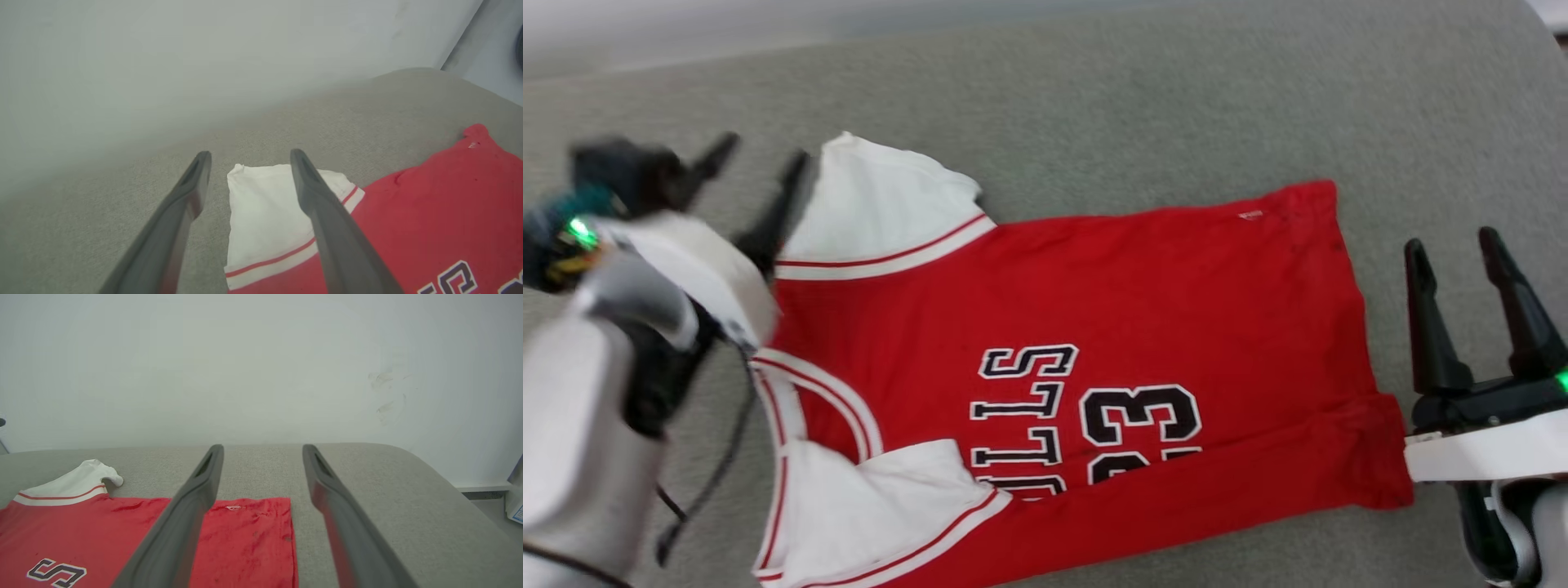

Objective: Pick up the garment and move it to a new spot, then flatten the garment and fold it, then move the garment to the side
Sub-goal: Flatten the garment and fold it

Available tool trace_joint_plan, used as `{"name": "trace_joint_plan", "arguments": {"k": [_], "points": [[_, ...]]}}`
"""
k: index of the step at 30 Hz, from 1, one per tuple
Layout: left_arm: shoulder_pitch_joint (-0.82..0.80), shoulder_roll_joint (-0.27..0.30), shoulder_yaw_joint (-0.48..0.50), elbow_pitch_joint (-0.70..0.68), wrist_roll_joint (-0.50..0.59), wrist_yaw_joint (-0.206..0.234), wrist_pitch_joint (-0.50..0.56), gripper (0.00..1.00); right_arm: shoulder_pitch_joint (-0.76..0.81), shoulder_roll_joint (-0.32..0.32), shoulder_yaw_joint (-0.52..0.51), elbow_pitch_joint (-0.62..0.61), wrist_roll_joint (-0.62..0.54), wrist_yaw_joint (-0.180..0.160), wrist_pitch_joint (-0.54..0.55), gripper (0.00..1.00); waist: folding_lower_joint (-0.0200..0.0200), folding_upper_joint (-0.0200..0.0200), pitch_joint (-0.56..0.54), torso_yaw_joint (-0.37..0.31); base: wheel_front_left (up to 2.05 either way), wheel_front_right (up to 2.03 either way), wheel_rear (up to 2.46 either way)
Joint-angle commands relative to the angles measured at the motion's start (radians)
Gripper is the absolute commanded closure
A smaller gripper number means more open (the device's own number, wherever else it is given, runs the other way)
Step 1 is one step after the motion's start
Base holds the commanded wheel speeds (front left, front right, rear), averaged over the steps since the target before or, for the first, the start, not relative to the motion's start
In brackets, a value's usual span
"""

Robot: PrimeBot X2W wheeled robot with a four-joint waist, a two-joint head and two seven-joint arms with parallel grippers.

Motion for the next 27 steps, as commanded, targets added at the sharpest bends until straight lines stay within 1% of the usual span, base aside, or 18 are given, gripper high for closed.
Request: {"name": "trace_joint_plan", "arguments": {"k": [1,4,7,11,14,19,21,23,27], "points": [[-0.035,0.015,0.002,0.021,-0.023,0.000,0.049,0.00,-0.010,0.008,0.007,0.007,0.007,0.000,-0.008,0.00,-0.0001,-0.0001,0.061,-0.061,0.00,0.00,0.00],[-0.137,0.093,-0.019,0.088,-0.073,0.000,0.222,0.00,-0.027,0.019,0.020,0.029,0.017,0.000,-0.019,0.00,-0.0001,-0.0001,0.101,-0.097,0.00,0.00,0.00],[-0.220,0.141,-0.028,0.139,-0.127,-0.001,0.367,0.00,-0.036,0.029,0.023,0.057,0.023,0.000,-0.030,0.00,-0.0001,-0.0001,0.132,-0.125,0.00,0.00,0.00],[-0.305,0.187,-0.032,0.181,-0.179,-0.001,0.531,0.00,-0.054,0.041,0.035,0.086,0.025,0.000,-0.041,0.00,-0.0001,-0.0001,0.166,-0.155,0.00,0.00,0.00],[-0.354,0.200,-0.042,0.199,-0.202,0.000,0.623,0.00,-0.065,0.045,0.044,0.101,0.027,0.000,-0.050,0.00,-0.0001,-0.0001,0.190,-0.169,0.00,0.00,0.00],[-0.410,0.212,-0.069,0.222,-0.192,0.011,0.711,0.00,-0.082,0.051,0.059,0.118,0.028,0.000,-0.055,0.00,-0.0001,-0.0001,0.218,-0.183,0.00,0.00,0.00],[-0.424,0.217,-0.082,0.236,-0.171,0.021,0.717,0.00,-0.090,0.054,0.065,0.123,0.028,0.000,-0.057,0.00,-0.0001,-0.0001,0.227,-0.188,0.00,0.00,0.00],[-0.426,0.217,-0.100,0.252,-0.154,0.021,0.722,0.00,-0.095,0.056,0.069,0.126,0.027,0.000,-0.057,0.00,-0.0001,-0.0001,0.232,-0.190,0.00,0.00,0.00],[-0.422,0.200,-0.123,0.283,-0.149,0.017,0.718,0.00,-0.099,0.057,0.075,0.133,0.024,0.000,-0.058,0.00,-0.0001,-0.0001,0.237,-0.193,0.00,0.00,0.00]]}}
